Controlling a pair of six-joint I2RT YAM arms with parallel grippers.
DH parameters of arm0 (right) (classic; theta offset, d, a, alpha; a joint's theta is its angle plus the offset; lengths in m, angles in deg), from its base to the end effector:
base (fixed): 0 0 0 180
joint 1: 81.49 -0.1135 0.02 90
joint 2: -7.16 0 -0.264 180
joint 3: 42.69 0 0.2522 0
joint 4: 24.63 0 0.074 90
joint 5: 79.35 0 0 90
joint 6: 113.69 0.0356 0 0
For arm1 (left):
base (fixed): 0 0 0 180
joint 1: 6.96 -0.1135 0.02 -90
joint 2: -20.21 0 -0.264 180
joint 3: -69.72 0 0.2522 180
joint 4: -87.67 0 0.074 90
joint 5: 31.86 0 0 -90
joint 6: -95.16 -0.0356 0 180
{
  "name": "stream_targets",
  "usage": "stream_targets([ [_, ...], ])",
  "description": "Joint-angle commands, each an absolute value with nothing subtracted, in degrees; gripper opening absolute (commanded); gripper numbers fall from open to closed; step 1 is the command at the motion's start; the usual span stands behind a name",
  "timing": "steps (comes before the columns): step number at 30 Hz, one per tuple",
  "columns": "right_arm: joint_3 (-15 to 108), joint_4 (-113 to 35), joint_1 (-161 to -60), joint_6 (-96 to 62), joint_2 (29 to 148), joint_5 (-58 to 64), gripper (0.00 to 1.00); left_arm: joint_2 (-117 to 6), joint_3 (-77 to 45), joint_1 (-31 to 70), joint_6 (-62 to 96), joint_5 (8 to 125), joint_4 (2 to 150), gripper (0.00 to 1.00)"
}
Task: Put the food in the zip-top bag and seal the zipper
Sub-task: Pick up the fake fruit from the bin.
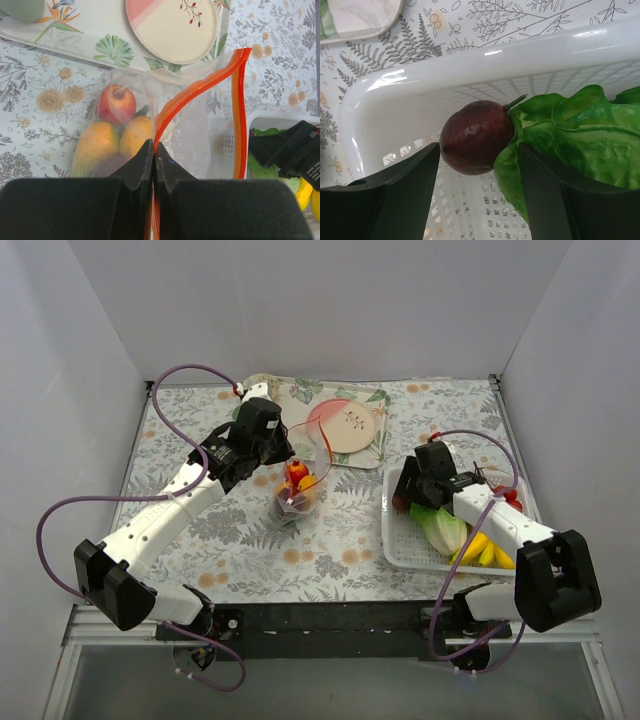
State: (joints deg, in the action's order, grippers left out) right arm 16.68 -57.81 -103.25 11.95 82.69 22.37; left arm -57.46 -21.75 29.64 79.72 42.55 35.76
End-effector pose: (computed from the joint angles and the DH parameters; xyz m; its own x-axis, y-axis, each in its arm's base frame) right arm 0.2508 0.0923 0.2164 -0.7125 0.3299 -0.6193 0.2154 0.9428 0.2544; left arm 0.2415 -0.1675 0.3647 -0.5218 -0.7689 -0.3694 -0.3699 0.5941 -0.7143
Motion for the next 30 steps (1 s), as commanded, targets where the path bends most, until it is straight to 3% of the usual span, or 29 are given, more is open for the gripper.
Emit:
stream_targets([
  [1,14.41,-57.29,-102.84,10.59,84.59,22.34,0.73,-56.96,-21.47,29.61,79.25,43.11,37.43,0.00],
  [16,14.49,-52.72,-102.76,10.50,89.25,20.93,0.76,-56.96,-21.12,29.61,79.51,43.64,37.70,0.00],
  [19,13.88,-52.45,-102.84,10.50,89.52,20.93,0.72,-56.96,-21.03,29.61,79.51,43.55,37.70,0.00],
  [22,13.43,-52.10,-102.76,10.59,88.11,21.19,0.67,-56.87,-20.95,29.61,79.60,43.55,37.78,0.00],
  [27,15.28,-53.77,-102.76,9.89,83.90,21.28,0.30,-57.22,-20.77,29.61,79.86,44.25,38.13,0.00],
  [30,17.21,-54.82,-102.76,9.19,81.27,20.84,0.28,-57.31,-20.77,29.61,80.13,44.43,38.14,0.00],
])
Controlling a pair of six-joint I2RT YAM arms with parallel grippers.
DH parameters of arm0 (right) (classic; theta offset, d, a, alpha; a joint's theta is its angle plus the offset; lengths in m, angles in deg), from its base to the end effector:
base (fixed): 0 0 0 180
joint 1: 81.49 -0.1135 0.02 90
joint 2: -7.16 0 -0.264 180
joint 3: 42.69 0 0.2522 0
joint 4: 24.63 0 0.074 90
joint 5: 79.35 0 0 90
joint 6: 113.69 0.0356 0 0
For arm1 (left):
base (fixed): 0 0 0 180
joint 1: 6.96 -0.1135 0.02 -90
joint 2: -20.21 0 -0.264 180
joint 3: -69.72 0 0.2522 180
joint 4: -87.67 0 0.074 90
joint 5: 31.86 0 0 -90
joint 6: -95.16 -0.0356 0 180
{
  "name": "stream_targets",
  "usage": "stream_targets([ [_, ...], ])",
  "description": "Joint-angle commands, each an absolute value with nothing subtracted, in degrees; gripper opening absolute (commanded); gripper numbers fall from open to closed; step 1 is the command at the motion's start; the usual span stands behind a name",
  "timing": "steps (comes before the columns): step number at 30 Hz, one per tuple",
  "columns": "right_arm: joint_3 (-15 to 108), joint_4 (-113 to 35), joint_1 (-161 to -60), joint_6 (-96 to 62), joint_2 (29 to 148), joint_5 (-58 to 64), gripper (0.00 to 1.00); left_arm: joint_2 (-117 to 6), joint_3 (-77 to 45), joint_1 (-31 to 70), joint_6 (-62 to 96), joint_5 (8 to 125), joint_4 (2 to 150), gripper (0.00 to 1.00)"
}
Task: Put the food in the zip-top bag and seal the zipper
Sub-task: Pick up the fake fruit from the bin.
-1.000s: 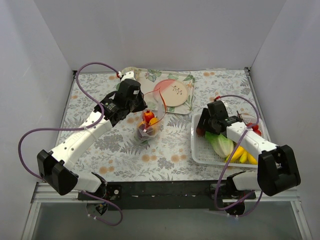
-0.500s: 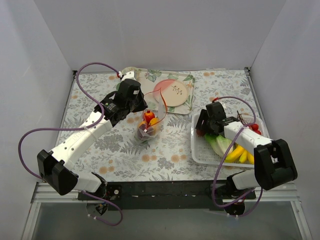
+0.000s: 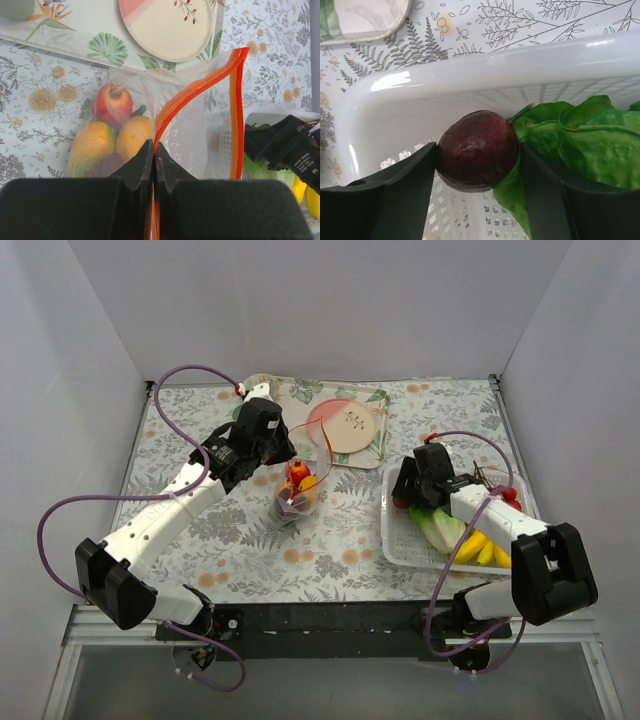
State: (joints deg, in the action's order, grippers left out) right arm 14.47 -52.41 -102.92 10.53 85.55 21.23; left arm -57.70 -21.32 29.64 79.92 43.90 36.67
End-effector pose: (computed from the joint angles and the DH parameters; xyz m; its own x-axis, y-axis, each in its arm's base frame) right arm 0.2569 0.0938 0.1985 -0.7199 0.3113 -0.6203 0.1909 0.9481 0.2543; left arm 0.2428 -0.1694 0.3623 -0.5367 -0.7663 -0.3532 -0.3646 0.5881 -0.7220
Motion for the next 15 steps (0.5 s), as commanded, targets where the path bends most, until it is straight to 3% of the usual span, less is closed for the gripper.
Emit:
stream_targets([
  [1,18.00,-55.00,-102.76,9.01,80.47,20.75,0.27,-57.31,-20.77,29.61,80.13,44.52,38.22,0.00],
  [11,17.84,-54.56,-102.84,6.19,73.79,16.71,0.31,-57.49,-20.07,29.61,80.65,45.49,38.84,0.00],
  [13,17.31,-54.48,-102.84,5.93,73.17,15.92,0.34,-57.40,-19.98,29.61,80.65,45.49,38.84,0.00],
  [15,16.60,-53.69,-102.76,5.58,72.82,14.87,0.46,-57.31,-19.98,29.61,80.57,45.49,38.75,0.00],
])
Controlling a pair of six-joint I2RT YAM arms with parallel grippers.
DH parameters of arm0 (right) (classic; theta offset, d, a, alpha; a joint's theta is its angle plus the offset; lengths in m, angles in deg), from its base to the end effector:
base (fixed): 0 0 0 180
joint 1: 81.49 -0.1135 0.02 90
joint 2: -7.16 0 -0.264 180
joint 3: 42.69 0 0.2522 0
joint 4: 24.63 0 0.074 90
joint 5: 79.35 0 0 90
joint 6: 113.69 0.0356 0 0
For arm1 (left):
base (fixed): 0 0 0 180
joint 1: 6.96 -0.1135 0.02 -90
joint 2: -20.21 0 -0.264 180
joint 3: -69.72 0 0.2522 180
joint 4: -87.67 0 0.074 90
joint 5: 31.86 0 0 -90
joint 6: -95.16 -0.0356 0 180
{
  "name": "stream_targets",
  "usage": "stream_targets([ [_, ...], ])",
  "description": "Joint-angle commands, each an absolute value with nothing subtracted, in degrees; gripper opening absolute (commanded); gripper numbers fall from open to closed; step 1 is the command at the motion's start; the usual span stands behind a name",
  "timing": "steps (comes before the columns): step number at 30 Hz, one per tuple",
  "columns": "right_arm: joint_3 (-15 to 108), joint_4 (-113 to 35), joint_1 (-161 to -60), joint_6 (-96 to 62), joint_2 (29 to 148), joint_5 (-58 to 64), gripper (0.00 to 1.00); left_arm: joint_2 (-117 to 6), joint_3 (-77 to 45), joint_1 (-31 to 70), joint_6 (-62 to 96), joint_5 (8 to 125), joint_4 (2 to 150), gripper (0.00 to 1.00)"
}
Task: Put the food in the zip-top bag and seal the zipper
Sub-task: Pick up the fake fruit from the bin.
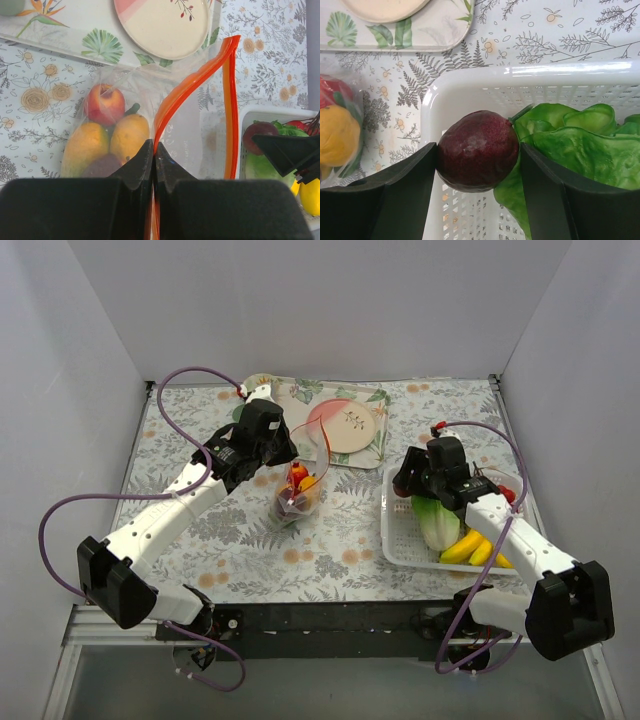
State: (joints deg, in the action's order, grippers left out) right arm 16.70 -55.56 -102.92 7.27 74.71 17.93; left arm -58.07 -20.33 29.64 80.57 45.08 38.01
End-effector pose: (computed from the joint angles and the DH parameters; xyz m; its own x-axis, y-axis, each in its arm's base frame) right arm 0.2378 0.0885 0.2528 -0.6427 0.2959 -0.7067 0.0697 0.9411 0.3308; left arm 0.2449 -0.1718 0.3567 -0.5477 -0.7675 -0.3331 -0.3669 0.5781 -0.7288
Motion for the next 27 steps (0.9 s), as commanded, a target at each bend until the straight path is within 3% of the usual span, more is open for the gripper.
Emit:
stream_targets([
  [1,16.60,-53.77,-102.84,5.49,72.73,14.25,0.49,-57.40,-19.98,29.61,80.57,45.40,38.75,0.00],
  [2,16.60,-54.03,-102.84,5.58,72.64,14.25,0.63,-57.40,-20.07,29.61,80.57,45.49,38.92,0.00],
  [4,16.69,-53.95,-102.76,5.58,72.47,14.25,0.71,-57.48,-19.98,29.61,80.57,45.49,38.84,0.00],
  [13,21.34,-57.63,-102.93,6.54,73.60,13.46,0.78,-57.48,-19.98,29.61,80.57,45.57,39.01,0.00],
  [20,18.36,-54.13,-103.02,8.56,73.87,12.14,0.76,-57.84,-19.89,29.61,80.74,46.28,39.36,0.00],
  [27,21.87,-57.46,-103.81,8.48,73.96,13.98,0.79,-57.84,-20.24,29.61,80.56,46.01,39.19,0.00],
])
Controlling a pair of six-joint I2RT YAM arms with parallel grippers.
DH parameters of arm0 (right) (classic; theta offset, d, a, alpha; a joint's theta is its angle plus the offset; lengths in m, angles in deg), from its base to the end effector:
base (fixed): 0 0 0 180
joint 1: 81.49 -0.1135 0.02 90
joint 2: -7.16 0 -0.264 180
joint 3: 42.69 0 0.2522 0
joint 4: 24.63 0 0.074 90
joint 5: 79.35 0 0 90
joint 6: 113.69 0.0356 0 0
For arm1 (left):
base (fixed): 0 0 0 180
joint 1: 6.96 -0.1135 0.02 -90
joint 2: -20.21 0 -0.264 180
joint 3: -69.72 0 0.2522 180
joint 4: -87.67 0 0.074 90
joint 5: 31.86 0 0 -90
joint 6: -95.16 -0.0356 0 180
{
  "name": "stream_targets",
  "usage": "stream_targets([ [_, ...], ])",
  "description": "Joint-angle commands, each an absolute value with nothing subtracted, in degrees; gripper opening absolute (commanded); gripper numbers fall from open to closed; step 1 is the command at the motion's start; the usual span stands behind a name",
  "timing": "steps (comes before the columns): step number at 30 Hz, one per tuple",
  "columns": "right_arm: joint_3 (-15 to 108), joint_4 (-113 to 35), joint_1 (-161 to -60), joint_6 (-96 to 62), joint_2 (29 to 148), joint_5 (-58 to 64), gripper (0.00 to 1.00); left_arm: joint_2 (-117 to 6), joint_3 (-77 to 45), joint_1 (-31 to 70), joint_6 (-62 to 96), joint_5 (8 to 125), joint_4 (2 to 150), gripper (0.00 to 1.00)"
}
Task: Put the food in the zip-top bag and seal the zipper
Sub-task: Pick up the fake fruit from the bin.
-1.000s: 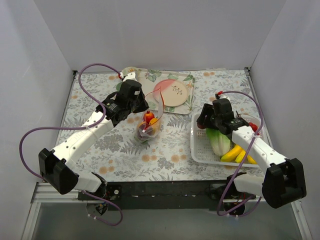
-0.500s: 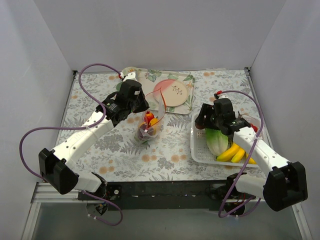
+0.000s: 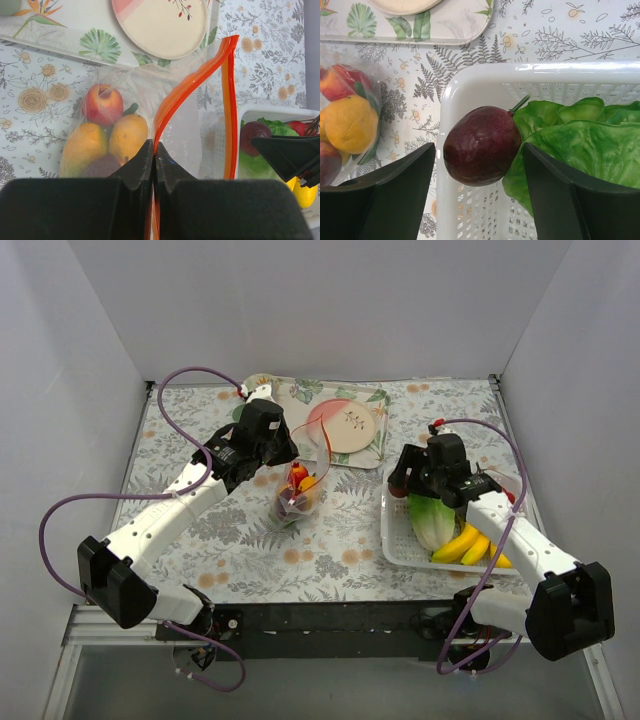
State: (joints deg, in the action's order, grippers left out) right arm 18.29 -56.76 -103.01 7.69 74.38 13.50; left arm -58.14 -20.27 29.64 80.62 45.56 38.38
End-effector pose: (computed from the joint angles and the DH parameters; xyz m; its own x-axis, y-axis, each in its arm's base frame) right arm 0.2373 0.0917 0.2615 -0.6649 0.2969 -0.6854 0.0189 0.9240 0.3819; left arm 0.2453 -0.1725 0.3565 -0.5524 -0.7665 -0.3276 -0.3633 0.5751 -0.7330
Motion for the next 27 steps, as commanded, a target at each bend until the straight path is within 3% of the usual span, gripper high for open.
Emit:
stream_targets([
  [1,21.96,-57.90,-103.81,8.74,73.18,14.51,0.80,-57.92,-20.24,29.61,80.65,46.01,39.19,0.00],
  [18,24.69,-61.33,-105.83,8.56,71.76,17.69,0.78,-58.19,-20.42,29.61,80.74,46.63,39.19,0.00],
  [27,14.68,-55.53,-106.89,19.19,68.34,12.49,0.80,-58.28,-20.68,29.61,80.74,46.46,39.02,0.00],
])
